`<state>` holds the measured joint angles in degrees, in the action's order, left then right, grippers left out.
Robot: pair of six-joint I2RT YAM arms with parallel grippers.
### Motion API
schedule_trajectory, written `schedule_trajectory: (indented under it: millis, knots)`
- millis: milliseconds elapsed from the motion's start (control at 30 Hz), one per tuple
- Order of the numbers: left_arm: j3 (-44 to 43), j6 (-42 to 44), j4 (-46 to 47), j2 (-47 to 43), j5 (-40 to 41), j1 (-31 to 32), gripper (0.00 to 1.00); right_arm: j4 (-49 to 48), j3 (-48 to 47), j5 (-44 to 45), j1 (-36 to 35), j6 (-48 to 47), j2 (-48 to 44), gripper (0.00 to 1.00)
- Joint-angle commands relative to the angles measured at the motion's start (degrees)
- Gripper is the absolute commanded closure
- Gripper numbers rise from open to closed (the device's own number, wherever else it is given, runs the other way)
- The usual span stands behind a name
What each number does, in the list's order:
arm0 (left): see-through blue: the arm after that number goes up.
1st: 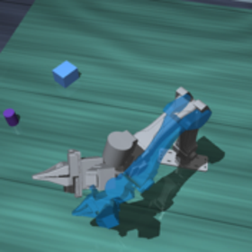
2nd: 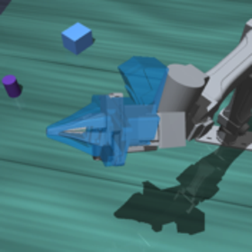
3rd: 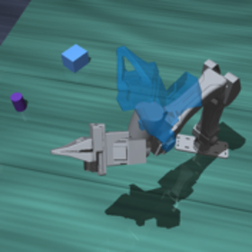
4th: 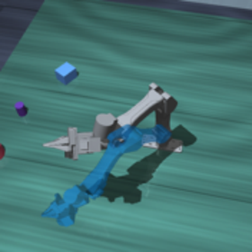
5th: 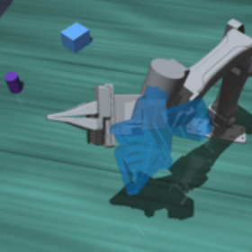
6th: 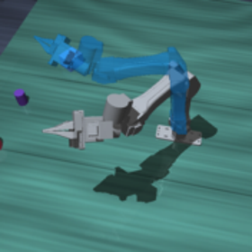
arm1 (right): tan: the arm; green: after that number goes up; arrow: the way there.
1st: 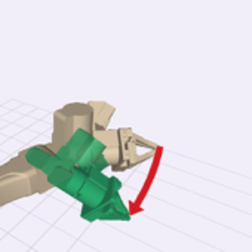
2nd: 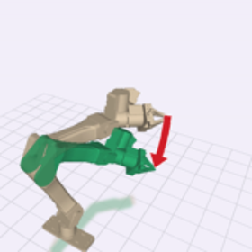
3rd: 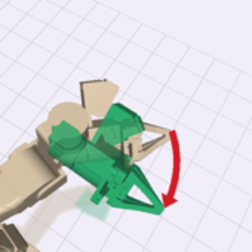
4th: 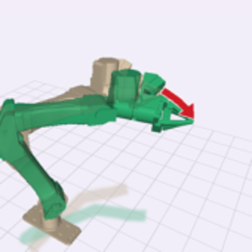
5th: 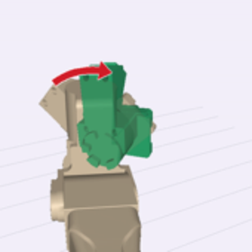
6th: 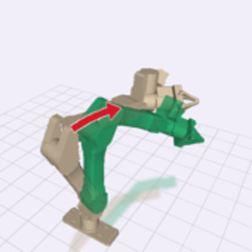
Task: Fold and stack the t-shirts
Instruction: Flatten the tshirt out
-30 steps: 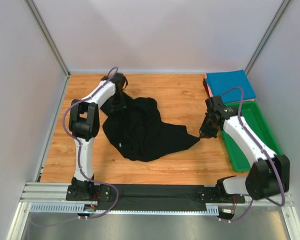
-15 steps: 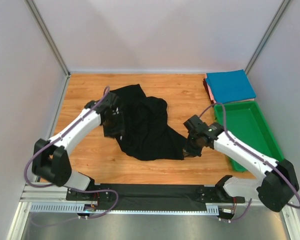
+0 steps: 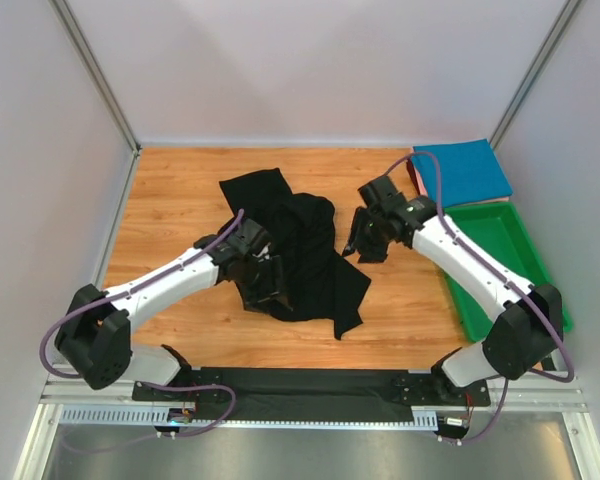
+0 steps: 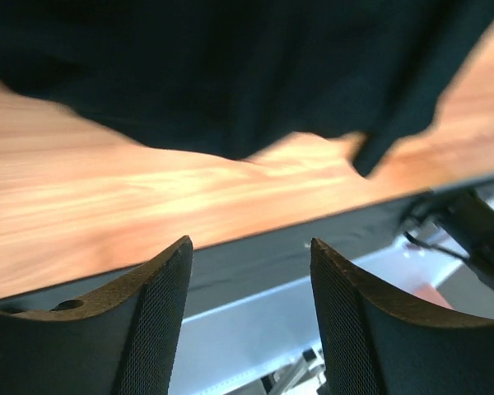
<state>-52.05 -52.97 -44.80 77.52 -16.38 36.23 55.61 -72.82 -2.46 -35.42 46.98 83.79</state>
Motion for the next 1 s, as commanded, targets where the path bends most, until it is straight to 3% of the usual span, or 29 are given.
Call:
schedule_trajectory:
  millis: [0,133,167,233,400,733,967]
  knots:
    - [-5.8,-8.5,6.4,2.8,-1.7,6.1,0.34,2.0,-4.8,0.9,7.6,-5.4,0.9,0.54]
    - [-18.7,-5.9,-0.6,15.7,2.8,13.8,0.34,4.9,-5.7,0.5,15.0,-6.8,0.0,0.54]
    - [-23.7,-5.4,-3.0,18.3,3.6,14.0,0.35,5.1,-5.6,0.0,17.1,-7.4,-0.8,0.54]
    - [-26.0,-5.7,-7.3,23.3,4.6,14.1,0.36,4.4,-4.5,-0.6,18.1,-8.4,-1.8,0.54]
    - [-18.0,-9.3,-2.0,24.3,5.7,13.5,0.36,0.3,1.2,-2.8,18.7,-11.3,-1.8,0.54]
    - [-17.9,-3.5,-9.6,26.9,16.3,2.5,0.38,-15.6,12.1,-11.5,18.2,-14.5,5.7,0.56]
    - [-17.8,0.0,-10.6,26.1,20.2,-4.1,0.38,-19.3,14.3,-13.7,14.9,-18.2,10.9,0.54]
